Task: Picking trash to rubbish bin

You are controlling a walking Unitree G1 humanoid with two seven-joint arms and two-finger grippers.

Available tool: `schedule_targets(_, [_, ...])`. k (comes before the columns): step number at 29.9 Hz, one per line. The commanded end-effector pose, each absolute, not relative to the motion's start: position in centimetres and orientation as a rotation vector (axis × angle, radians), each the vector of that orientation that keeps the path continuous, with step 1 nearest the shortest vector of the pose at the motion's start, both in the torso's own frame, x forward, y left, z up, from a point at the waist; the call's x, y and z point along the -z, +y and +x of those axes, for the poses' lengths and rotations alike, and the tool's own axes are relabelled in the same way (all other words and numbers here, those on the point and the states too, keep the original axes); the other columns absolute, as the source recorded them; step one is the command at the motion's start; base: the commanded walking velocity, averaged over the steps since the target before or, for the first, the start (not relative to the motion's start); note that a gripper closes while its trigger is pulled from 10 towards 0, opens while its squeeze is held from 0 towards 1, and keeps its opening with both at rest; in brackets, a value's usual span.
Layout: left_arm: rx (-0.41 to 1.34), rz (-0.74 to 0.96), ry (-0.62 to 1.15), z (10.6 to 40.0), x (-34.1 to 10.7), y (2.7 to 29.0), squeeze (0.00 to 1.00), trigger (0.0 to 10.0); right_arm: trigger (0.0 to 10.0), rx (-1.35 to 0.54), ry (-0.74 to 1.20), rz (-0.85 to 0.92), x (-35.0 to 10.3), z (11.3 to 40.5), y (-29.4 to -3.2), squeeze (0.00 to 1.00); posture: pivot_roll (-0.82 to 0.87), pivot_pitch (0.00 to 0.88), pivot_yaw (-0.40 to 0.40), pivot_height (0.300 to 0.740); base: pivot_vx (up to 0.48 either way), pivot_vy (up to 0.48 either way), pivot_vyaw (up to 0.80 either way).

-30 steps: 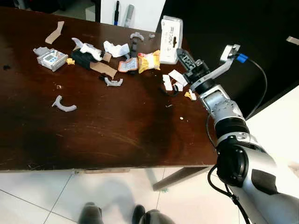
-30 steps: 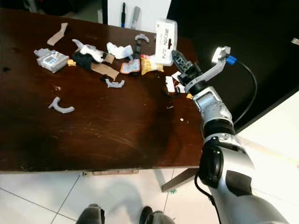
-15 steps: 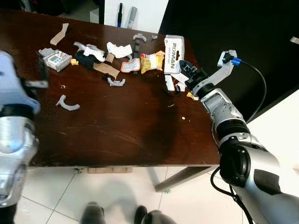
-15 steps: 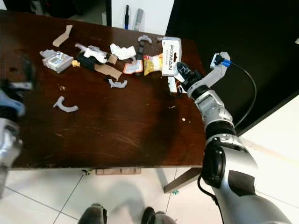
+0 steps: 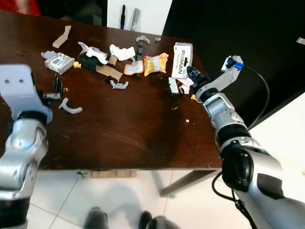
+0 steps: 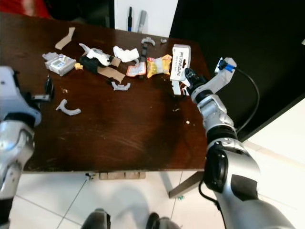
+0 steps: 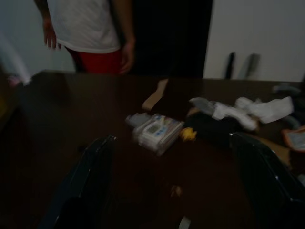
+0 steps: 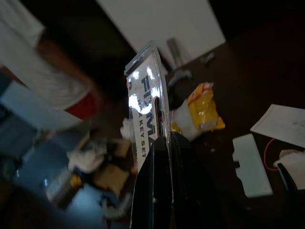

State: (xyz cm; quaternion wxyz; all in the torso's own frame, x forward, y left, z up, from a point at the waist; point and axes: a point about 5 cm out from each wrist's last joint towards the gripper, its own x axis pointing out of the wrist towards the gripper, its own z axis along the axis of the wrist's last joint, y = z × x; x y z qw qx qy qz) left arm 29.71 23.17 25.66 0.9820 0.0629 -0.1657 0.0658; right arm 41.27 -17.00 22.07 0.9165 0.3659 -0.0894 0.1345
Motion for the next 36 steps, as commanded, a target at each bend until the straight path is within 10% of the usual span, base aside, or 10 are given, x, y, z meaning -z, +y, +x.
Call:
schedule_targets(1, [-0.088, 0.148, -0.319, 30.1, -25.3, 22.5, 0.00, 10.0, 10.0, -0.229, -0.183, 0.773, -21.3, 41.1, -17.6, 0.00, 0.32, 0.084, -0.097, 0.740, 0.000, 0.251, 0.00])
schedule_targets(36, [0.057, 0.194, -0.328, 32.7, -25.7, 20.4, 0.00, 10.0, 10.0, -0.190, -0.163, 0.729, -19.8, 40.7, -17.3, 0.00, 0.27, 0.068, -0.056, 0.740, 0.000, 0.360, 0.00])
